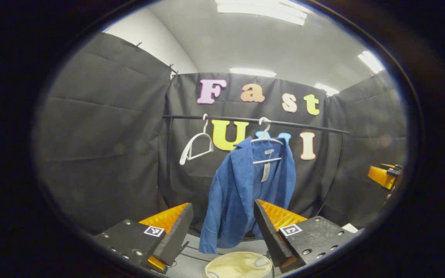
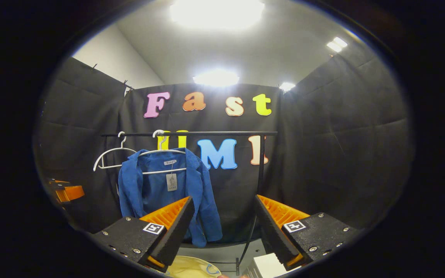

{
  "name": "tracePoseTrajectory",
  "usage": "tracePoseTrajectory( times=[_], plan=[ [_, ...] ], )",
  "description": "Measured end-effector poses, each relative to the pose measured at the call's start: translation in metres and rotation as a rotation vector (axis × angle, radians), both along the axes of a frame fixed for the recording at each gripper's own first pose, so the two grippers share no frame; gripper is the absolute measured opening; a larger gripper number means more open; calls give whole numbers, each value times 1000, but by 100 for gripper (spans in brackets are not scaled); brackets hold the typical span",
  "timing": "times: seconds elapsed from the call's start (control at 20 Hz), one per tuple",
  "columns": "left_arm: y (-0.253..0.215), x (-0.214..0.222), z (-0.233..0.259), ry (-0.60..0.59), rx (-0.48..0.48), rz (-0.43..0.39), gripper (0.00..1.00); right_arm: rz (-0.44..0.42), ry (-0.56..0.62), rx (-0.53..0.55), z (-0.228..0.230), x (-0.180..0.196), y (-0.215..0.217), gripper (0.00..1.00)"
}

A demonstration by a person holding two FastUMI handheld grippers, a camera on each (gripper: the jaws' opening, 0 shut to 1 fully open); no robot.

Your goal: Grasp the clothes on the hanger with both hands and then place them into the laundry hamper below.

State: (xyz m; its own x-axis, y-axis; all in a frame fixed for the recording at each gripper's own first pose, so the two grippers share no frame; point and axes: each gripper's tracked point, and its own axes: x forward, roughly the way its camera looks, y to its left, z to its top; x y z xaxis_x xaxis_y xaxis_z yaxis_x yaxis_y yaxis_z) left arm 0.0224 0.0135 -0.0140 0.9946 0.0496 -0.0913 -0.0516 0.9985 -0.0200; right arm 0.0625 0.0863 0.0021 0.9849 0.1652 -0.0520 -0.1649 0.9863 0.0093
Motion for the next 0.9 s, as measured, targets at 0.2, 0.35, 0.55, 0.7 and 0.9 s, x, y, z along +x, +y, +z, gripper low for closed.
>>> tracePoseTrajectory(
  times=[0.2,0.35,0.55,0.7,0.9],
  plan=[
    [-10,40,11,-3,65,48,93,73,-5,33,-1,49,23,96],
    [-27,71,13,-3,70,73,92,133,9,75,-3,92,39,96],
    [-47,114,14,5,44,104,92,185,-10,92,0,149,53,96],
    [-55,147,14,9,27,146,92,244,7,94,-6,187,71,96],
    [-58,193,0,36,-11,202,92,321,28,68,-21,232,99,96]
  ],
)
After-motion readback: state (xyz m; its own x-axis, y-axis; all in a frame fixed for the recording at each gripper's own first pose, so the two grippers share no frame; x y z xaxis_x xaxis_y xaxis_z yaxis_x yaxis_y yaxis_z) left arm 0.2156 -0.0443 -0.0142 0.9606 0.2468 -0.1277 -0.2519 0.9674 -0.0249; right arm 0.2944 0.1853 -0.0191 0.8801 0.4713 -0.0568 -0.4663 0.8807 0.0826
